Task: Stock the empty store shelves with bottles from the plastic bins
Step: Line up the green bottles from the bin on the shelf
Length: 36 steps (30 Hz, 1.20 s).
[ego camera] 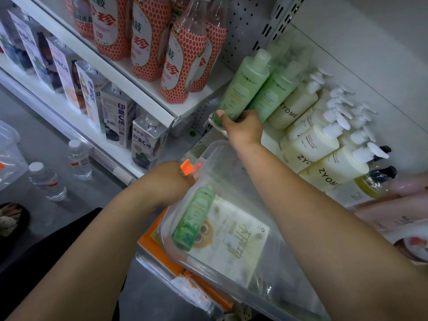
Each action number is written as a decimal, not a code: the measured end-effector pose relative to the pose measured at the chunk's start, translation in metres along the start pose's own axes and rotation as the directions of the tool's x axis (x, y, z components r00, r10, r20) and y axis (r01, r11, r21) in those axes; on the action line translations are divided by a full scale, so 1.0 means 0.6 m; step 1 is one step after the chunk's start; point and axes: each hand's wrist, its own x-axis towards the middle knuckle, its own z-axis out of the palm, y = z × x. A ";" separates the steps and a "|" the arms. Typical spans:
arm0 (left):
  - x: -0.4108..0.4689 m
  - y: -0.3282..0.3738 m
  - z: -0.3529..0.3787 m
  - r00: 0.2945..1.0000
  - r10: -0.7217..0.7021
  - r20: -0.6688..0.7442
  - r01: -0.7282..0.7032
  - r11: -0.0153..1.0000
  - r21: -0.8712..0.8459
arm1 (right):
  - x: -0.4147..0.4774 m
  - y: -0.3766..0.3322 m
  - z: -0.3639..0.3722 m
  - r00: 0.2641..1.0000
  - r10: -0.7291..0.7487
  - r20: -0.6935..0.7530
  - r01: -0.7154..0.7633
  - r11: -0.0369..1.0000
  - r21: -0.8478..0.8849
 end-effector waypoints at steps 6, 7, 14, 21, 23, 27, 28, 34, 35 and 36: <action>-0.002 -0.001 0.002 1.000 0.000 0.001 0.000 1.000 0.008 | -0.072 0.021 -0.052 0.996 -0.009 -0.085 0.011 1.000 0.021; -0.003 -0.001 0.002 1.000 0.000 0.000 0.000 1.000 0.007 | -0.093 0.032 -0.063 0.994 -0.027 -0.107 0.032 0.998 0.045; -0.003 0.001 0.003 1.000 0.003 -0.017 -0.003 1.000 -0.003 | -0.202 0.158 -0.048 0.883 0.421 0.208 -0.424 0.905 -0.031; 0.006 -0.006 0.006 1.000 0.011 -0.003 -0.011 0.998 0.065 | -0.208 0.205 0.008 0.458 0.675 0.578 -0.753 0.641 -0.152; 0.011 -0.010 0.005 1.000 0.017 0.007 -0.017 0.999 0.039 | -0.207 0.209 0.025 0.441 0.654 0.614 -0.791 0.607 -0.079; 0.014 -0.012 0.003 0.999 0.010 0.050 -0.011 1.000 0.014 | -0.211 0.219 0.039 0.477 0.647 0.595 -0.769 0.635 -0.075; 0.014 -0.010 0.002 0.998 0.009 0.060 -0.010 1.000 0.016 | -0.212 0.222 0.040 0.494 0.644 0.583 -0.763 0.643 -0.064; 0.011 -0.006 -0.005 0.996 -0.016 0.087 0.015 1.000 0.011 | -0.212 0.224 0.034 0.551 0.592 0.588 -0.746 0.665 0.031; 0.012 -0.006 -0.004 0.995 -0.033 0.091 0.036 0.999 -0.033 | -0.214 0.221 0.028 0.565 0.588 0.580 -0.732 0.681 0.023; 0.013 -0.006 -0.001 0.994 -0.056 0.096 0.064 0.994 -0.084 | -0.216 0.217 0.021 0.591 0.579 0.561 -0.704 0.710 0.008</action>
